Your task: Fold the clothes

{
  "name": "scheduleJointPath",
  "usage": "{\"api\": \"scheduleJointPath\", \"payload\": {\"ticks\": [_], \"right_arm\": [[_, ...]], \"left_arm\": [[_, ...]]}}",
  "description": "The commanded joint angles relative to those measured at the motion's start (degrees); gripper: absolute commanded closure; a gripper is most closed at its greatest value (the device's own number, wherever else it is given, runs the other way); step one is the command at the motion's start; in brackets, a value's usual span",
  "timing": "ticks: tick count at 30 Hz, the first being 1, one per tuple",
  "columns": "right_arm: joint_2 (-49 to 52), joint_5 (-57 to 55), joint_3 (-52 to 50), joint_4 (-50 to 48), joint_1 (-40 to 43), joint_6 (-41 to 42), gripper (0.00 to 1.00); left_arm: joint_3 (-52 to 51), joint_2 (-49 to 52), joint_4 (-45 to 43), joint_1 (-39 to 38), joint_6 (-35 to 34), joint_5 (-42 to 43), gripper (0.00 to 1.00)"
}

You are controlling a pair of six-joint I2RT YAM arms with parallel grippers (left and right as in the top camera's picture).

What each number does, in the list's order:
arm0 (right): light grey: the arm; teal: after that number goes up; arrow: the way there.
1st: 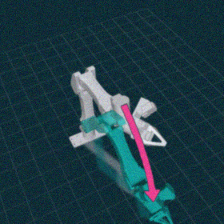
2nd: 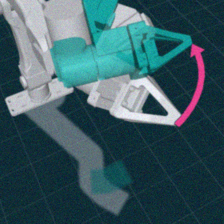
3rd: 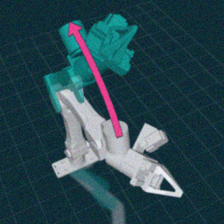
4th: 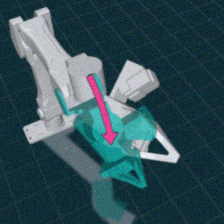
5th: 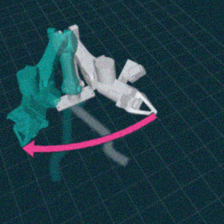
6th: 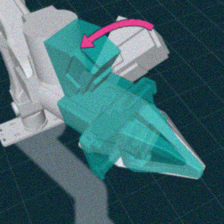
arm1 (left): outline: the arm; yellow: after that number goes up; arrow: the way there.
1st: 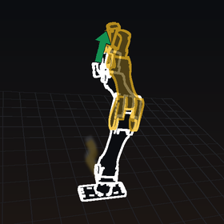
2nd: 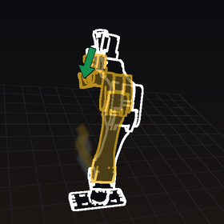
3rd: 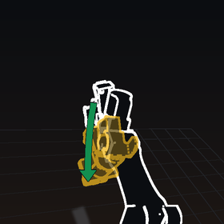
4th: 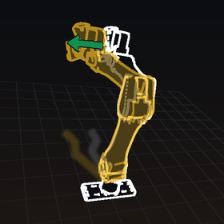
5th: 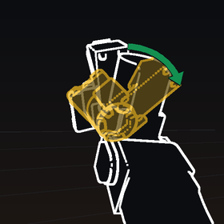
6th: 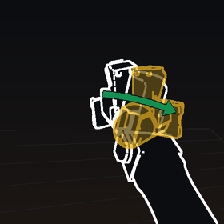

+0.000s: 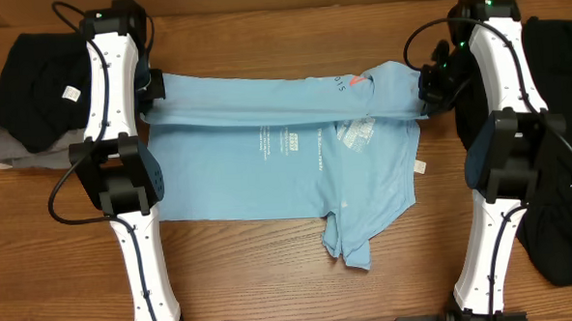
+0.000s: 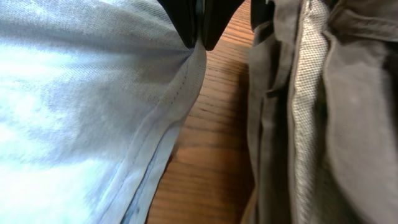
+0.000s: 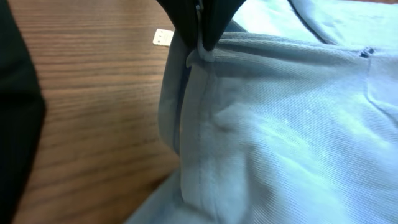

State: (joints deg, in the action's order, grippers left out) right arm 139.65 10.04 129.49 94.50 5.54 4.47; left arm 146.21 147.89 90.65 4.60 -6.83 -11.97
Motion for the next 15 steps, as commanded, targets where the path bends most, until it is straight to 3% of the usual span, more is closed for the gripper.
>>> {"api": "scheduleJointPath", "payload": {"ticks": [1, 8, 10, 12, 15], "right_arm": [[-1.97, -1.01, -2.71, -0.37, 0.52, 0.02, 0.96], [-1.97, -1.01, -6.91, -2.05, 0.52, -0.2, 0.95], [-1.97, -1.01, -7.02, -2.08, 0.52, -0.39, 0.86], [-1.97, -0.98, -7.02, -2.27, 0.52, -1.33, 0.65], [-1.99, -1.01, -6.56, -3.13, 0.55, -1.7, 0.57]], "left_arm": [[-3.32, -0.35, 0.15, 0.66, 1.81, -0.22, 0.96], [-9.2, -0.35, -1.6, 0.68, 2.6, -0.63, 0.96], [-9.64, -0.35, -1.75, 0.66, 2.6, -0.63, 0.96], [-9.66, -0.35, -1.79, 0.66, 2.6, -0.63, 0.95], [-9.66, -0.35, -2.27, 0.68, 2.6, -0.63, 0.93]]}}
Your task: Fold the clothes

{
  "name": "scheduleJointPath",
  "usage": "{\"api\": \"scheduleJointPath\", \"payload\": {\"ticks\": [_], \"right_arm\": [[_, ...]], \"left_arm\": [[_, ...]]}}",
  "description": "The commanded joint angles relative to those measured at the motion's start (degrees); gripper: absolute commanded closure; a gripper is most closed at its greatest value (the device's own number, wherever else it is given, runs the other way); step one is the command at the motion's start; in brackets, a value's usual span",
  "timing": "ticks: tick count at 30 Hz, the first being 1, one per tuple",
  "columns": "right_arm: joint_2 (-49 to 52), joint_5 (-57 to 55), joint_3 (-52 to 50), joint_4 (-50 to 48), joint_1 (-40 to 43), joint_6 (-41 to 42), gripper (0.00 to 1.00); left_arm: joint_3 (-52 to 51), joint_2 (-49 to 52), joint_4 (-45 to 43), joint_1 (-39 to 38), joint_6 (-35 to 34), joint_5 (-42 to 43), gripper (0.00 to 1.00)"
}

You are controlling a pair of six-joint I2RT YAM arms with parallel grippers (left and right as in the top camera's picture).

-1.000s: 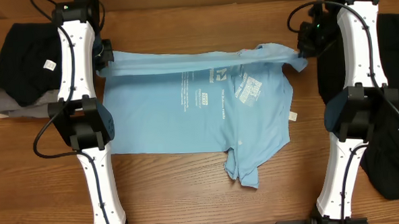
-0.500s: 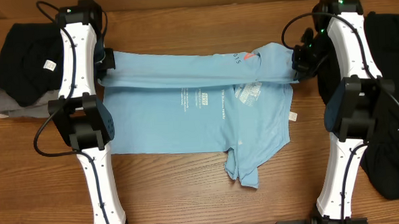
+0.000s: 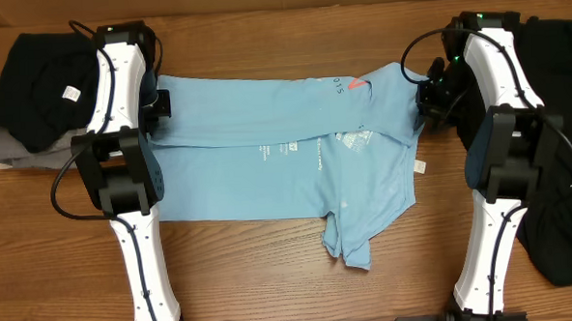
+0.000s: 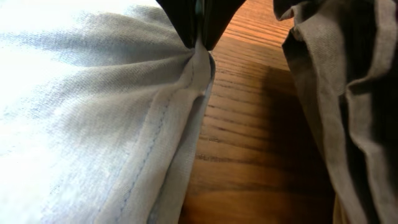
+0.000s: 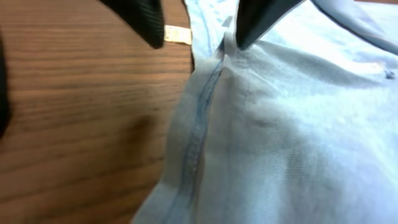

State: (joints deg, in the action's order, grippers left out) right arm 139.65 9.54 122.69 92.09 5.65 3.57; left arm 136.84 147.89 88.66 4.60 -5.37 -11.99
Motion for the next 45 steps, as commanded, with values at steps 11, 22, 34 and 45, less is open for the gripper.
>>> {"api": "scheduleJointPath", "payload": {"ticks": [11, 22, 34, 45], "right_arm": [[-1.99, -0.44, 8.61, -2.38, 0.52, -3.3, 0.44], [-13.57, 2.67, 8.59, -1.97, 0.55, -2.03, 0.44], [-36.59, -0.5, 7.65, 4.96, 0.52, -0.07, 0.36], [-45.79, -2.45, -22.36, -2.49, 0.52, -0.13, 0.38]], "left_arm": [[-0.28, -0.35, -1.97, 0.68, 1.11, -0.59, 0.23], [8.46, -1.2, 3.39, 0.68, 0.44, 3.23, 0.0], [31.95, -13.6, 8.13, 0.61, 0.5, 10.8, 0.0], [32.85, -25.81, 7.98, 0.61, 1.16, 10.78, 0.0]]}}
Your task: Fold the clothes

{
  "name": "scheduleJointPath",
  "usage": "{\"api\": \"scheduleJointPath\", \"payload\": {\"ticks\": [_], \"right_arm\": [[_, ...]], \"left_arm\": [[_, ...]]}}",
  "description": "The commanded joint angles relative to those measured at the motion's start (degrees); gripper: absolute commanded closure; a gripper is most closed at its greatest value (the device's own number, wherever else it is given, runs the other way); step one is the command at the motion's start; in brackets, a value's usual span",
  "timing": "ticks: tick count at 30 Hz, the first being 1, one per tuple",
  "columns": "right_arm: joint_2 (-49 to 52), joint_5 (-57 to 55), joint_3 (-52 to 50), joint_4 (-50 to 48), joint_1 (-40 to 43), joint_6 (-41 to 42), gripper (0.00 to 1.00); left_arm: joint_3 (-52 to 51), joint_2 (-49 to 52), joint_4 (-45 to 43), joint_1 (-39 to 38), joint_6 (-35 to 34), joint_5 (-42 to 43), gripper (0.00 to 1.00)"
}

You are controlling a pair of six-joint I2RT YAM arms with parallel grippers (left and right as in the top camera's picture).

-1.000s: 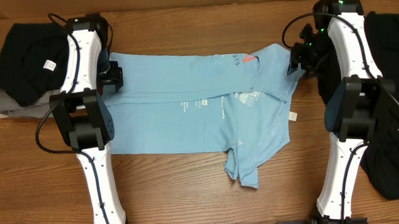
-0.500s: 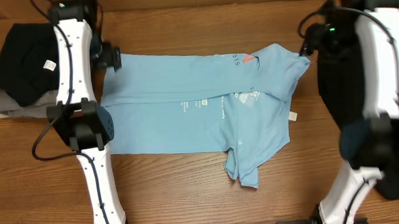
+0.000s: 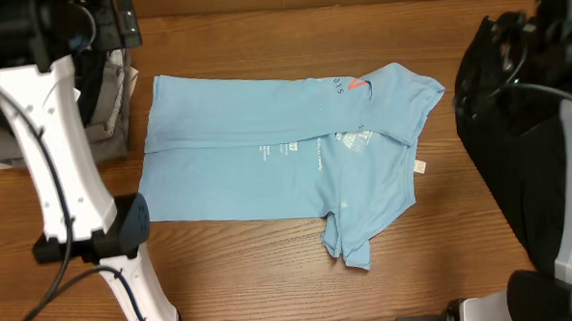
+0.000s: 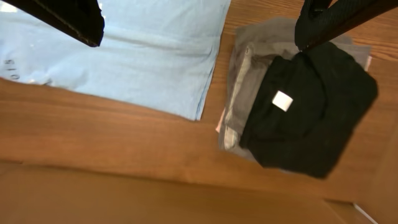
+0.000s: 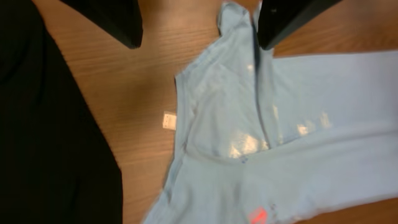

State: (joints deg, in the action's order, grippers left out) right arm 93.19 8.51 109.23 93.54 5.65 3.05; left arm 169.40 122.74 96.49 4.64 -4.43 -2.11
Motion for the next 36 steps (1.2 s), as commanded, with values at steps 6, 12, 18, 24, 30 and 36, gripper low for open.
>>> {"api": "scheduleJointPath", "payload": {"ticks": [6, 12, 18, 24, 30, 36], "right_arm": [[0.74, -0.92, -27.71, -23.93, 0.46, 0.17, 0.43], [1.05, -0.74, -40.85, -40.28, 0.46, -0.02, 0.52], [4.31, -0.66, -46.03, -47.28, 0.37, -0.04, 0.52], [10.12, 3.98, -46.07, -51.08, -0.33, -0.5, 0.53], [12.92, 4.46, -46.07, -54.23, -1.46, 0.0, 0.52], [15.06, 4.44, -46.18, -56.22, -1.53, 0.02, 0.61]], "left_arm": [[-0.39, 0.24, 0.11, 0.57, 0.2, 0.9, 0.0], [-0.59, 1.7, -0.09, 0.57, 0.17, 1.79, 0.0], [-0.61, 2.1, -0.22, 0.57, 0.17, 1.95, 0.0], [-0.61, 2.14, -0.33, 0.57, 0.17, 1.97, 0.0], [-0.61, 2.14, -0.31, 0.57, 0.17, 1.97, 0.0], [-0.61, 2.14, -0.33, 0.57, 0.15, 1.97, 0.0]]}}
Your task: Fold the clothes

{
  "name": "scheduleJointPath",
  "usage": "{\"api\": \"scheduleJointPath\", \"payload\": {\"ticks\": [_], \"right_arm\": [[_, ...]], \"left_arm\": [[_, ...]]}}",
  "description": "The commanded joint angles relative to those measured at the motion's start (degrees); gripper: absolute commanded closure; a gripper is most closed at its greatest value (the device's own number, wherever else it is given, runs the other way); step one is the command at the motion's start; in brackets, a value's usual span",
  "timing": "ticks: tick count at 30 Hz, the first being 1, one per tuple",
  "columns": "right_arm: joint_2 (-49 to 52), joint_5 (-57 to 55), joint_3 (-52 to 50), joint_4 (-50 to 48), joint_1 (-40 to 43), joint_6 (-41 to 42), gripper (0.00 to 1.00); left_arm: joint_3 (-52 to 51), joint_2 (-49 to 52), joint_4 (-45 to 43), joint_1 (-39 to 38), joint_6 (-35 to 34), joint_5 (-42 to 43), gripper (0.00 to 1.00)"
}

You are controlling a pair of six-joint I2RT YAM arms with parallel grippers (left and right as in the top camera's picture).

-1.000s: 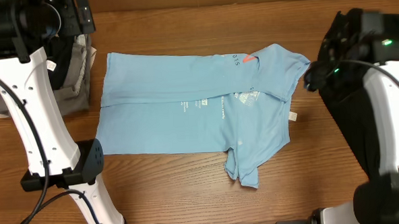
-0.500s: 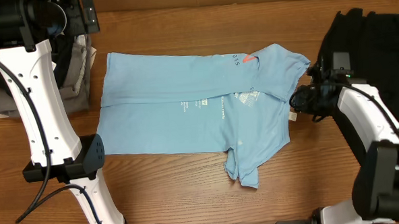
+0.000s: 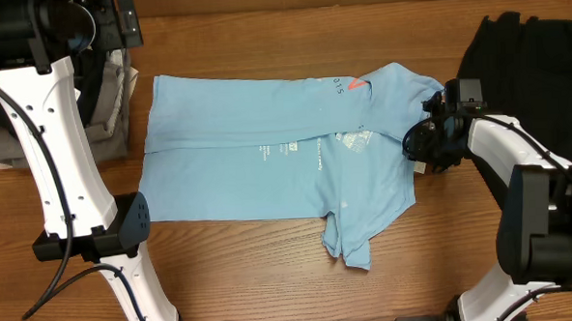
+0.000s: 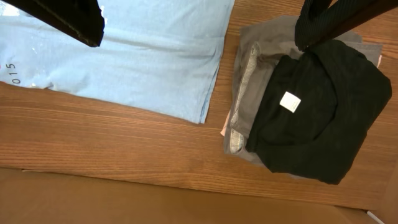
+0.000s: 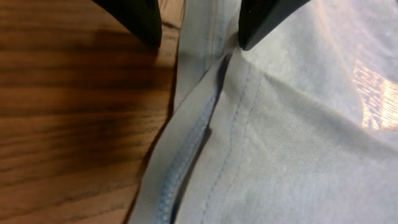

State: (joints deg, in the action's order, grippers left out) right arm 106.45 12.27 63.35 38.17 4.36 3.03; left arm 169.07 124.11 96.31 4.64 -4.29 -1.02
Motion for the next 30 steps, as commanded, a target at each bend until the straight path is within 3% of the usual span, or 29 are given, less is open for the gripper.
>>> {"api": "scheduleJointPath", "payload": {"ticks": [1, 7, 10, 20, 30], "right_arm": [[2.21, 0.68, -0.31, -1.16, -0.24, 0.28, 0.63], [5.81, -0.26, -0.31, -2.47, -1.77, 0.55, 0.79], [6.56, -5.22, -0.31, -2.29, -2.82, 3.19, 0.96], [6.49, -14.84, 3.8, 4.74, 0.94, 5.99, 0.96], [6.49, -15.47, 12.96, 8.17, 5.9, 2.89, 0.96]], "left_arm": [[-0.28, 0.76, -0.15, 0.57, 0.02, 0.87, 0.0], [-0.28, 0.76, -0.13, 0.55, 0.02, 0.87, 0.0], [-0.28, 0.76, -0.13, 0.57, 0.04, 0.87, 0.0], [-0.28, 0.76, -0.17, 0.57, 0.04, 0.85, 0.0], [-0.28, 0.76, -0.15, 0.57, 0.07, 0.81, 0.0]]}}
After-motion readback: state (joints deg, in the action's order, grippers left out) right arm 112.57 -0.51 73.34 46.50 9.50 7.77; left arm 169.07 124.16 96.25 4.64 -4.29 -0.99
